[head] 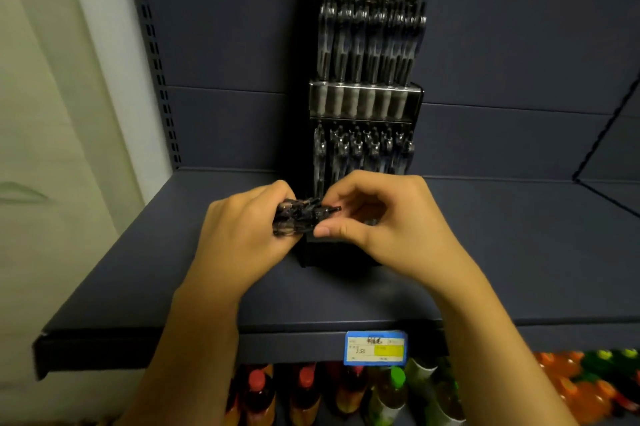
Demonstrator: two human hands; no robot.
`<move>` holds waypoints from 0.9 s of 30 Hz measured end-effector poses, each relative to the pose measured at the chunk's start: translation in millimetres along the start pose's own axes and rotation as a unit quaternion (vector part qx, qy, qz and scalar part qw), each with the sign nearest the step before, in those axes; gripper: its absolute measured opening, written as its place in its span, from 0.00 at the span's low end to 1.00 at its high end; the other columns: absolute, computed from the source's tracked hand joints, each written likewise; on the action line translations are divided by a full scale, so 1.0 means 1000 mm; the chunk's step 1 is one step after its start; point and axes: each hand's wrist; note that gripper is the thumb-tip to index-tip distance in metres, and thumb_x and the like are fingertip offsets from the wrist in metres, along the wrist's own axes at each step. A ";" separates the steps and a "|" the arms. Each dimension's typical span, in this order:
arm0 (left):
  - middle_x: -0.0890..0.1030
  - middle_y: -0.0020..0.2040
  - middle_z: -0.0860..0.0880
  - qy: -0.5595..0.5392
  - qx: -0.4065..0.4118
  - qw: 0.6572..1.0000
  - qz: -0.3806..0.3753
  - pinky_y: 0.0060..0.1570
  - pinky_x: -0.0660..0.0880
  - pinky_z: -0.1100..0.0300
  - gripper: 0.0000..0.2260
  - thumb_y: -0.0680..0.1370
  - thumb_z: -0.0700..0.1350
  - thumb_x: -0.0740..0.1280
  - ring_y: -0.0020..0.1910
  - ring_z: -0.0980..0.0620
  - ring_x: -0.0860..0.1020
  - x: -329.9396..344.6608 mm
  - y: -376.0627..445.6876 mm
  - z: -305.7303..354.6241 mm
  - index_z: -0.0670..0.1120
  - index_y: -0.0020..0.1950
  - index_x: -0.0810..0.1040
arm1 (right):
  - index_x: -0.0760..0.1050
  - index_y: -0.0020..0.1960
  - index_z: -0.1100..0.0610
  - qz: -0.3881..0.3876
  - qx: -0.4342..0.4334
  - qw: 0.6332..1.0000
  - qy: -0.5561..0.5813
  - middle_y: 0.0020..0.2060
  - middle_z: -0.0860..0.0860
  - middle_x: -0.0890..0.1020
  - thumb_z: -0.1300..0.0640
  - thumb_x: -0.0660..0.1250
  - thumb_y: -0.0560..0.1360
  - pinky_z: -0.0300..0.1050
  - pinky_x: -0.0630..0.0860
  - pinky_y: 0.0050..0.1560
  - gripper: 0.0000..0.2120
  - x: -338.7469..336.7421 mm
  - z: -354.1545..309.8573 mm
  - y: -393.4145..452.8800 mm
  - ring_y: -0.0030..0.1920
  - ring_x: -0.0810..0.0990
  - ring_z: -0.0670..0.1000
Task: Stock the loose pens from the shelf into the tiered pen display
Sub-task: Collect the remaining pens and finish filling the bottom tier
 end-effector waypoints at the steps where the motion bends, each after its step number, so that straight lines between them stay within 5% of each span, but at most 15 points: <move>1: 0.75 0.32 0.54 0.003 -0.004 1.000 -0.001 0.28 0.62 0.58 0.11 0.69 0.44 0.77 0.29 0.50 0.73 0.000 0.000 0.001 0.50 0.40 0.74 | 0.84 0.45 0.55 0.011 0.014 1.000 0.012 0.37 0.48 0.85 0.57 0.82 0.68 0.39 0.81 0.45 0.10 0.003 0.000 -0.001 0.40 0.85 0.47; 4: 0.76 0.32 0.54 0.004 -0.001 1.000 -0.002 0.28 0.64 0.58 0.12 0.69 0.43 0.77 0.30 0.49 0.73 0.000 0.000 0.003 0.50 0.41 0.74 | 0.84 0.43 0.56 0.044 0.065 0.994 0.070 0.36 0.51 0.84 0.60 0.80 0.70 0.48 0.84 0.44 0.06 0.009 0.000 -0.005 0.40 0.85 0.52; 9: 0.76 0.33 0.55 -0.010 -0.013 1.000 -0.008 0.30 0.67 0.56 0.09 0.71 0.44 0.74 0.32 0.49 0.74 0.000 0.001 0.003 0.51 0.42 0.74 | 0.83 0.42 0.60 0.085 0.081 0.983 0.143 0.33 0.57 0.83 0.68 0.76 0.72 0.38 0.79 0.37 0.05 0.003 -0.003 -0.010 0.33 0.84 0.51; 14: 0.76 0.34 0.54 -0.016 -0.033 0.999 -0.028 0.33 0.69 0.54 0.09 0.73 0.45 0.73 0.33 0.50 0.74 0.000 0.001 0.004 0.52 0.43 0.73 | 0.82 0.46 0.60 0.111 0.074 0.971 0.198 0.37 0.61 0.84 0.66 0.75 0.73 0.42 0.80 0.41 0.04 -0.003 -0.003 -0.016 0.35 0.84 0.54; 20: 0.75 0.34 0.54 -0.015 -0.043 0.998 -0.036 0.33 0.70 0.52 0.09 0.72 0.45 0.73 0.34 0.48 0.74 -0.001 0.002 0.006 0.52 0.44 0.73 | 0.82 0.45 0.57 0.082 0.094 0.965 0.233 0.35 0.52 0.85 0.69 0.77 0.69 0.43 0.82 0.44 0.10 0.006 0.002 -0.016 0.37 0.86 0.52; 27: 0.74 0.33 0.55 -0.020 -0.060 0.997 -0.034 0.33 0.67 0.54 0.10 0.72 0.44 0.73 0.34 0.50 0.73 -0.001 0.002 0.008 0.51 0.42 0.72 | 0.82 0.46 0.62 0.121 0.071 0.945 0.296 0.40 0.56 0.87 0.71 0.71 0.75 0.44 0.83 0.46 0.06 0.007 0.003 -0.015 0.43 0.87 0.56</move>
Point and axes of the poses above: each hand's wrist, its own y-axis towards the middle knuckle, its own x-axis out of the palm, z = x × y
